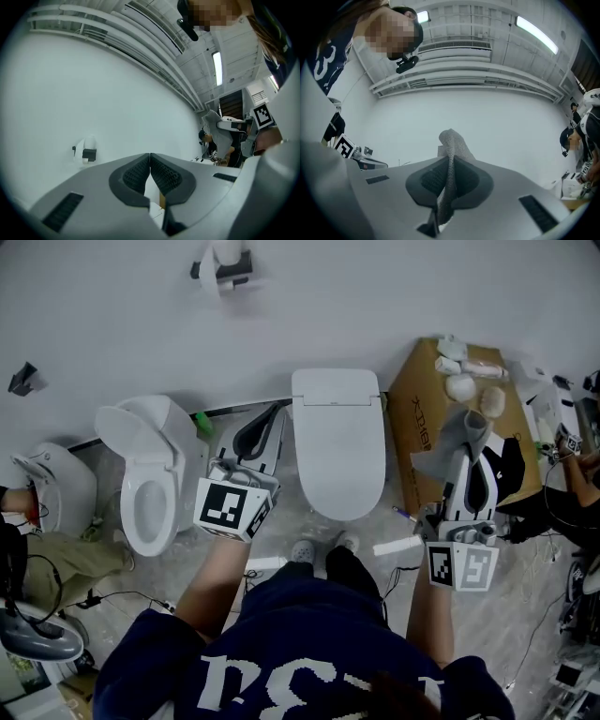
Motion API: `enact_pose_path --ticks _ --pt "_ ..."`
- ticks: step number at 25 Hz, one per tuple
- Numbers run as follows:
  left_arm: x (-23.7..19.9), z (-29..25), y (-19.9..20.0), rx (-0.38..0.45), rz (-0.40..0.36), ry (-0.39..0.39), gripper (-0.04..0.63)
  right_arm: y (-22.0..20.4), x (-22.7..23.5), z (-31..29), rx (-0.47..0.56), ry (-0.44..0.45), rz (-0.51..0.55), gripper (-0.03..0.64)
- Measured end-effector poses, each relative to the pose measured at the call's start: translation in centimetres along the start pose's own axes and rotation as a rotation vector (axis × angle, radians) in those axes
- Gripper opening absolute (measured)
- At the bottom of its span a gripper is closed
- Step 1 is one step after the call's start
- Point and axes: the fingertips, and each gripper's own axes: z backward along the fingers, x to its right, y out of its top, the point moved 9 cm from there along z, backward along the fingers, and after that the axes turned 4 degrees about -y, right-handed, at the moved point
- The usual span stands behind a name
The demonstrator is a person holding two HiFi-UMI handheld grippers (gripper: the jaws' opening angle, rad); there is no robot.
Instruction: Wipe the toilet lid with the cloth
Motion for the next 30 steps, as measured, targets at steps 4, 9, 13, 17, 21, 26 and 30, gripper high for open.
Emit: enact_pose_path --ticks 4,9,13,17,21,26,30 --pt "-1.0 -3.6 -0.8 -0.007 -0.001 0.029 0.021 -1.6 1.8 -4.4 0.007 0.043 -0.008 0.026" --pt "-1.4 -8.6 -0.8 0.010 -0.013 0.104 0.021 -2.9 5.2 -10.8 0.020 0.127 -0.013 0.026" --pt "-1.5 -12.7 -1.6 0.011 0.027 0.172 0.021 -5.4 9.2 -15.5 0.028 0.194 -0.067 0.026" --pt "-1.2 -16.6 -2.8 0.039 0.051 0.240 0.021 -7.9 11.8 -19.5 0.006 0.251 -0.107 0.028" --pt "-1.7 -19.2 -4.4 0.025 0.040 0.289 0.021 -10.9 13.2 -22.5 -0.033 0.292 -0.149 0.026" --pt "-4.0 -21.1 -7.7 -0.016 0.050 0.301 0.021 -15.2 12.6 -25.3 -0.101 0.311 -0.186 0.026" --pt "-7.4 -22.3 -10.7 -0.045 0.077 0.284 0.021 -18.8 10.3 -27.5 -0.154 0.307 -0.196 0.026"
